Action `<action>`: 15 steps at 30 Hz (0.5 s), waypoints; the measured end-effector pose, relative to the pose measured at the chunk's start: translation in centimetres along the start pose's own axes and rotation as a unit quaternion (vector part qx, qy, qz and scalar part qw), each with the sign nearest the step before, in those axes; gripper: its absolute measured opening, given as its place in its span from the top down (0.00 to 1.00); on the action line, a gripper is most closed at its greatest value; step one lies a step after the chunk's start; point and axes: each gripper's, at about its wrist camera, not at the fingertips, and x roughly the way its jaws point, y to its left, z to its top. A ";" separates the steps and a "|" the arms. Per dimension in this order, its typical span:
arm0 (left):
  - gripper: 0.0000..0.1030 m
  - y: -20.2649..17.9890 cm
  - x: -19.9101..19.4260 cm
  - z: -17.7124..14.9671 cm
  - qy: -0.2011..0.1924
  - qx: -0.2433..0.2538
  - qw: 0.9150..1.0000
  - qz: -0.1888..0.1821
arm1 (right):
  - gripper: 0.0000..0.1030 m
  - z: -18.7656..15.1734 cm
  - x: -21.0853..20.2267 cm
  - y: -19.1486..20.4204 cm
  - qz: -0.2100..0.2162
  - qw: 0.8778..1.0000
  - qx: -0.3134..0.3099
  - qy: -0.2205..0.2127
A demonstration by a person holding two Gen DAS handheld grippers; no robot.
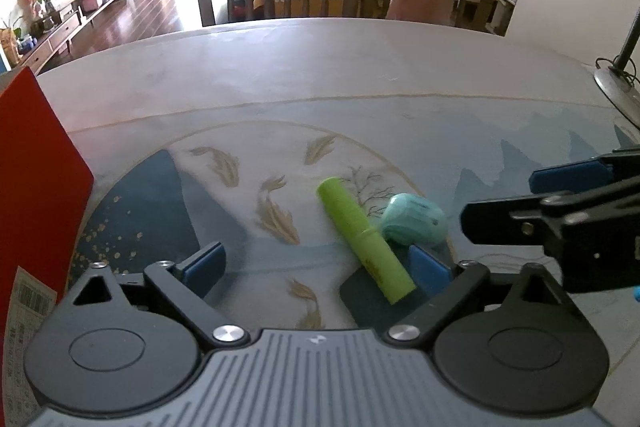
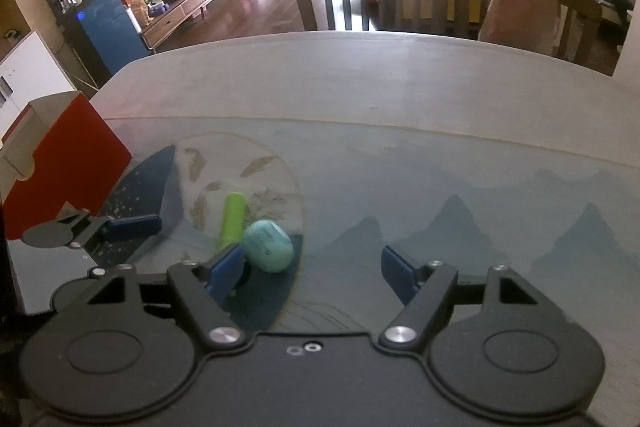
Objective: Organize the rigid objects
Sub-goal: 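Grasp the green marker with the left tool while the right tool grasps the teal eraser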
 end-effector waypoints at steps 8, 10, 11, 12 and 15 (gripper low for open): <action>0.20 1.2 0.4 0.0 -0.011 0.007 1.000 0.015 | 0.41 0.3 2.3 1.6 0.010 1.000 0.006 0.011; 0.27 1.2 0.3 0.2 -0.018 0.013 1.000 0.016 | 0.43 0.4 2.7 1.7 0.012 1.000 0.013 0.012; 0.31 1.1 0.4 0.3 -0.019 0.014 1.000 0.015 | 0.45 0.4 2.8 1.7 0.013 1.000 0.018 0.013; 0.34 1.0 0.4 0.4 -0.020 0.016 1.000 0.012 | 0.46 0.5 2.9 1.8 0.013 1.000 0.020 0.013; 0.50 0.6 0.3 0.5 -0.026 0.033 0.999 0.002 | 0.51 0.5 3.2 1.9 0.012 1.000 0.023 0.015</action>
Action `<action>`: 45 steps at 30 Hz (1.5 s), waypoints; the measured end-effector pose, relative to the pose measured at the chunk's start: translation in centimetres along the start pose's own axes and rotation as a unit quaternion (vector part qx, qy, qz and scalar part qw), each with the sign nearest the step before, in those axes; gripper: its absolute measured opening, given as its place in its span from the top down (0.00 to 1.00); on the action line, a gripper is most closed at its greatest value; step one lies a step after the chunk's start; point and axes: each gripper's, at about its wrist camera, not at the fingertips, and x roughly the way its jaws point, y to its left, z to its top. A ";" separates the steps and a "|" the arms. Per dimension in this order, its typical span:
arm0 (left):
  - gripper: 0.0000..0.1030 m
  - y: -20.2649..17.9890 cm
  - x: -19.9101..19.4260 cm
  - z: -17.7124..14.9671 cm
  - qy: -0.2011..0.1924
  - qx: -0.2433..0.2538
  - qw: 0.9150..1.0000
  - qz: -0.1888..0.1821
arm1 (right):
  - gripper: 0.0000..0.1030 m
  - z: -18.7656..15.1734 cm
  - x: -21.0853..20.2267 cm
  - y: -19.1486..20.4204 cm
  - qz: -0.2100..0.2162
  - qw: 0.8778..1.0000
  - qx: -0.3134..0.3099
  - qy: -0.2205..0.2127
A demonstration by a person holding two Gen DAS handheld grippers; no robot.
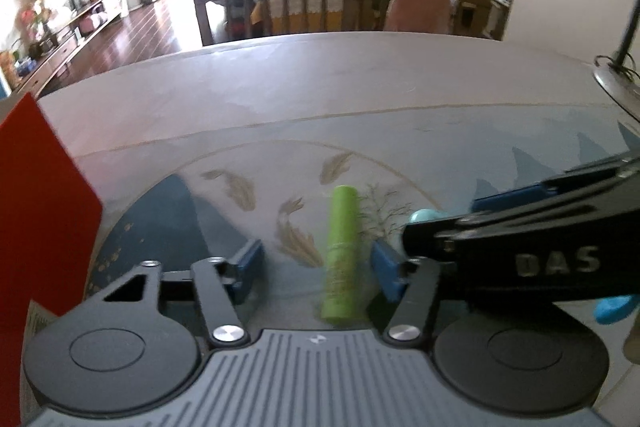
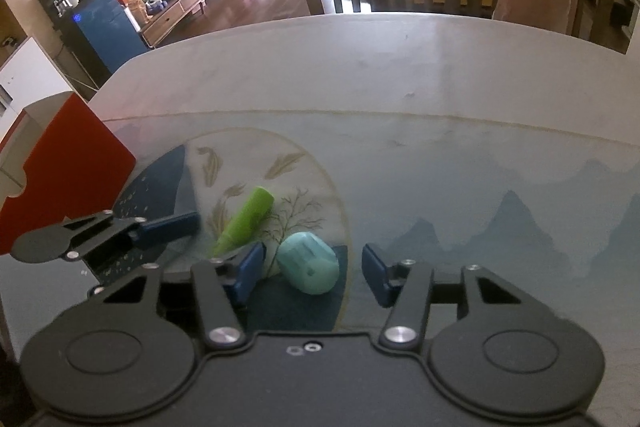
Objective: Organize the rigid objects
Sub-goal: 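Grasp the green marker with the left tool while the right tool grasps the teal eraser, then lift and carry the marker and eraser with both tools over the box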
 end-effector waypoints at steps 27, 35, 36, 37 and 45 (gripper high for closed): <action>0.84 1.9 -4.3 0.1 0.013 -0.035 0.998 -0.057 | 0.67 -2.6 -4.9 0.3 -0.003 0.996 0.081 -0.034; 0.84 3.8 -7.8 -0.1 0.011 -0.079 0.993 -0.086 | 0.67 -3.4 -8.4 2.7 -0.001 0.996 0.069 -0.049; 0.84 3.9 -8.3 -0.1 0.010 -0.083 0.993 -0.089 | 0.67 -3.5 -8.8 3.1 -0.001 0.996 0.067 -0.052; 0.84 4.2 -8.8 0.0 0.012 -0.091 0.991 -0.094 | 0.67 -3.5 -9.2 3.6 -0.001 0.997 0.063 -0.054; 0.84 6.1 -13.6 0.4 -0.014 -0.105 0.988 -0.111 | 0.67 -3.5 -12.1 7.7 -0.005 0.997 0.033 -0.068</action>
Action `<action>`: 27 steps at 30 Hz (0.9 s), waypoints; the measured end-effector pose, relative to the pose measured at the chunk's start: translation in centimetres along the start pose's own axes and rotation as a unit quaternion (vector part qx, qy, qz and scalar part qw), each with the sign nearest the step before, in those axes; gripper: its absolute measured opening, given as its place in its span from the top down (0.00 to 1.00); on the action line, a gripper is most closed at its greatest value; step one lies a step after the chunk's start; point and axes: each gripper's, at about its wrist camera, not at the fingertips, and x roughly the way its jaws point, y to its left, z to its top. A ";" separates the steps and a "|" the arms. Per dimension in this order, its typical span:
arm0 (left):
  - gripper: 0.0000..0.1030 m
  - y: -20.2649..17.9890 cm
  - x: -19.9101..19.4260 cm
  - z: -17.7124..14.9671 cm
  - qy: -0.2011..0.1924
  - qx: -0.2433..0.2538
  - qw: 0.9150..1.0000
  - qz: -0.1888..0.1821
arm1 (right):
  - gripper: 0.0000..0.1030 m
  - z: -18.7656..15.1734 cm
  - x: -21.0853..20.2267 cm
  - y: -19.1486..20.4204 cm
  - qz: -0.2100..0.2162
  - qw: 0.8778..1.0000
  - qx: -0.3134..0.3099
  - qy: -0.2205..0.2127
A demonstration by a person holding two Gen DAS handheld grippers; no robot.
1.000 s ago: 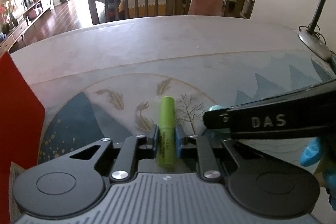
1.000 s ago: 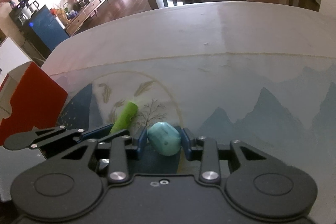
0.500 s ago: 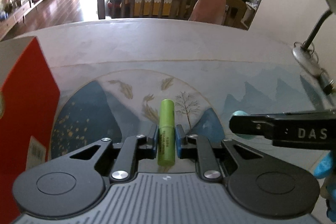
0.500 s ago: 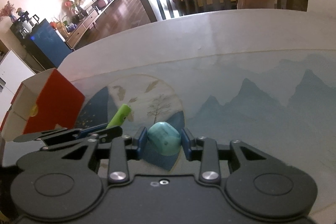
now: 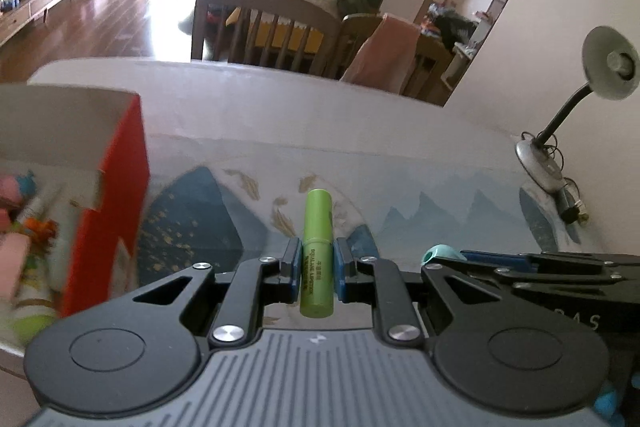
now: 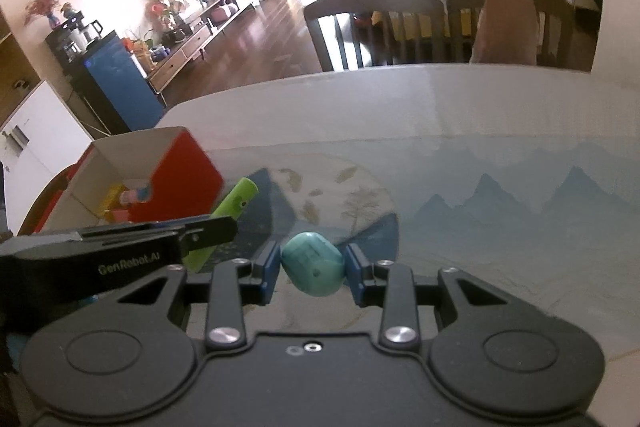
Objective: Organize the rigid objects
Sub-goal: 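Lift and carry the marker and eraser with both tools over the box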
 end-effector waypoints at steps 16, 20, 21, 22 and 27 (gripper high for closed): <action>0.84 6.4 -9.1 2.0 -0.040 0.006 0.999 0.015 | 0.67 1.0 -1.7 10.1 0.016 0.999 -0.038 -0.031; 0.84 9.1 -11.0 2.5 -0.048 0.000 0.999 0.023 | 0.67 1.2 -1.1 12.4 0.019 0.998 -0.044 -0.036; 0.84 9.7 -11.3 2.6 -0.049 -0.003 0.998 0.025 | 0.67 1.3 -0.9 12.9 0.019 0.998 -0.045 -0.036; 0.84 10.4 -11.7 2.7 -0.050 -0.005 0.998 0.027 | 0.67 1.3 -0.8 13.4 0.020 0.998 -0.047 -0.036; 0.84 13.9 -13.3 3.3 -0.056 -0.015 0.998 0.039 | 0.67 1.6 0.3 16.2 0.020 0.998 -0.057 -0.035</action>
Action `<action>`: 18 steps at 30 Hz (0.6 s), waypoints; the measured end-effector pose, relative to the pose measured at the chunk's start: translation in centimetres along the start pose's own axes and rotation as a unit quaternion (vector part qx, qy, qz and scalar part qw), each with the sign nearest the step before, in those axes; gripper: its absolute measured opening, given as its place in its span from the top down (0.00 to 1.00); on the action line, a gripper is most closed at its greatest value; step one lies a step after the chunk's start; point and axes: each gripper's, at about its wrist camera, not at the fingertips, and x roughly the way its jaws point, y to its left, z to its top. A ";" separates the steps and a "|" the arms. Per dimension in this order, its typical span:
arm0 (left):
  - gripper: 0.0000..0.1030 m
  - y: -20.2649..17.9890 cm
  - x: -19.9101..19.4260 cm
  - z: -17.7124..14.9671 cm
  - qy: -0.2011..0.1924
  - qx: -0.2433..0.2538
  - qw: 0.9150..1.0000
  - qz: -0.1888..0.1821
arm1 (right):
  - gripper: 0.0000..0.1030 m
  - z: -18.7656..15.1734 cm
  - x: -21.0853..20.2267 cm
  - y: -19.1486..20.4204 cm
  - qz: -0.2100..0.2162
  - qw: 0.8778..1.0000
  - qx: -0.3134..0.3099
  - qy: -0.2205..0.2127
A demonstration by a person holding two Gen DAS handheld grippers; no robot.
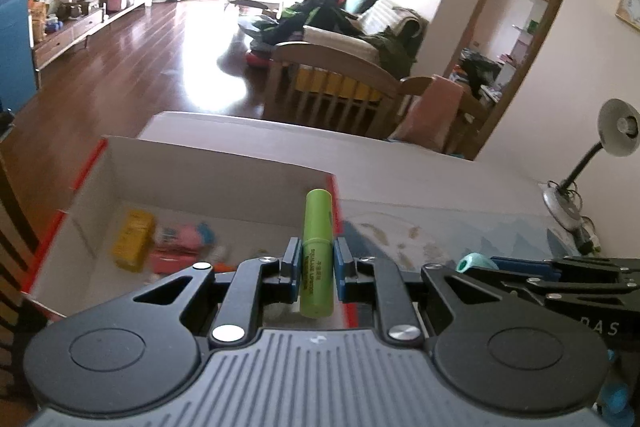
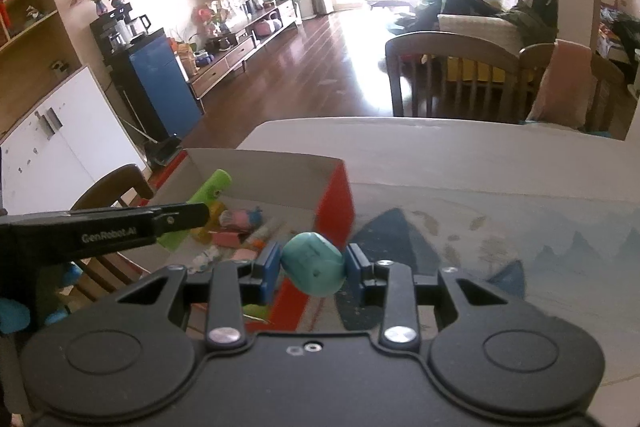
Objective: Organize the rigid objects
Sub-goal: 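Lift and carry the marker and eraser with both tools over the box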
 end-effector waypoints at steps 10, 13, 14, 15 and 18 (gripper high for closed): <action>0.84 6.5 -1.0 0.4 0.002 0.001 1.000 0.030 | 0.67 0.5 3.3 4.3 -0.006 1.000 -0.020 0.007; 0.84 8.5 -0.6 0.4 0.008 -0.003 0.999 0.039 | 0.67 0.6 4.6 5.2 -0.010 1.000 -0.023 0.011; 0.84 9.0 -0.5 0.3 0.009 -0.002 0.999 0.041 | 0.67 0.7 5.1 5.4 -0.012 1.000 -0.023 0.015; 0.84 9.6 -0.1 0.3 0.012 -0.001 0.999 0.045 | 0.67 0.7 5.7 5.6 -0.012 0.999 -0.024 0.019; 0.84 11.1 0.8 0.1 0.024 -0.003 0.998 0.050 | 0.67 0.7 7.5 6.3 -0.018 0.999 -0.029 0.030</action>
